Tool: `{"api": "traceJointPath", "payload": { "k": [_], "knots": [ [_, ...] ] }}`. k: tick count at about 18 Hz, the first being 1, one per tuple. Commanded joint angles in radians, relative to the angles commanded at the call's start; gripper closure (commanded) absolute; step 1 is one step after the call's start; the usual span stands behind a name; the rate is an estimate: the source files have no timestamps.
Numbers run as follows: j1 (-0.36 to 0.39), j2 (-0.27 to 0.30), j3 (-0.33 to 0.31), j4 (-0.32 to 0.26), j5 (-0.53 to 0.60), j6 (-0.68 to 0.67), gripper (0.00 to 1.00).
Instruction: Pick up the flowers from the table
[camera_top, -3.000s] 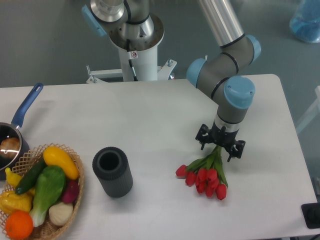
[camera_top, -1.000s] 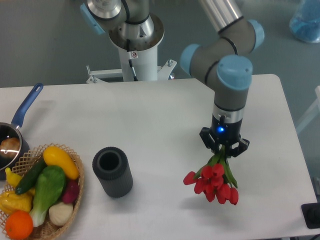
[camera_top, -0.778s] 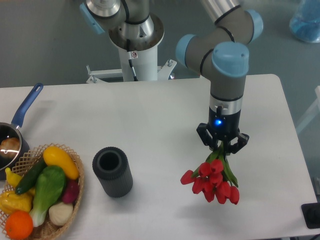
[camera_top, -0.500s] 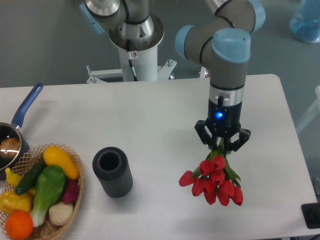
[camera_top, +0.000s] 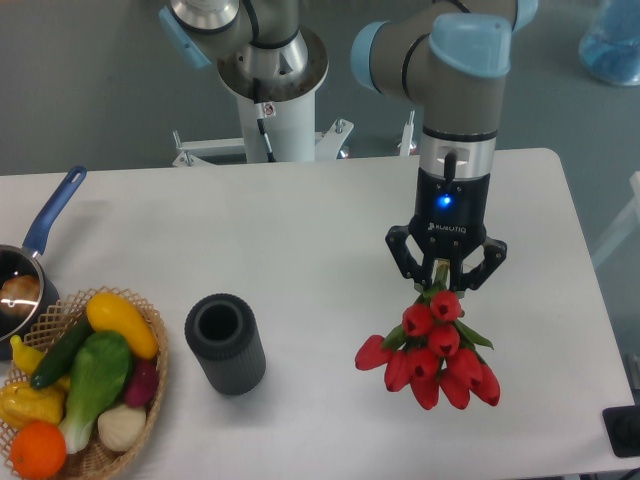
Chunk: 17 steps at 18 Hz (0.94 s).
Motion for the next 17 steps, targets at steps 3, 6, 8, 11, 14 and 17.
{"api": "traceJointPath", "payload": {
  "k": [3,6,8,11,14,17],
  "knots": [
    [0.009,0.0,0.005,0.002,-0.011,0.003,0.68],
    [0.009,0.0,0.008,0.002,-0.011,0.002,0.68],
    [0.012,0.0,0.011,0.002,-0.011,0.002,0.67],
    [0.014,0.0,0.012,0.002,-0.026,0.002,0.67],
    [0.02,0.0,0.012,0.002,-0.034,0.002,0.67],
    [0.02,0.0,0.012,0.002,-0.034,0.002,0.67]
  ]
}}
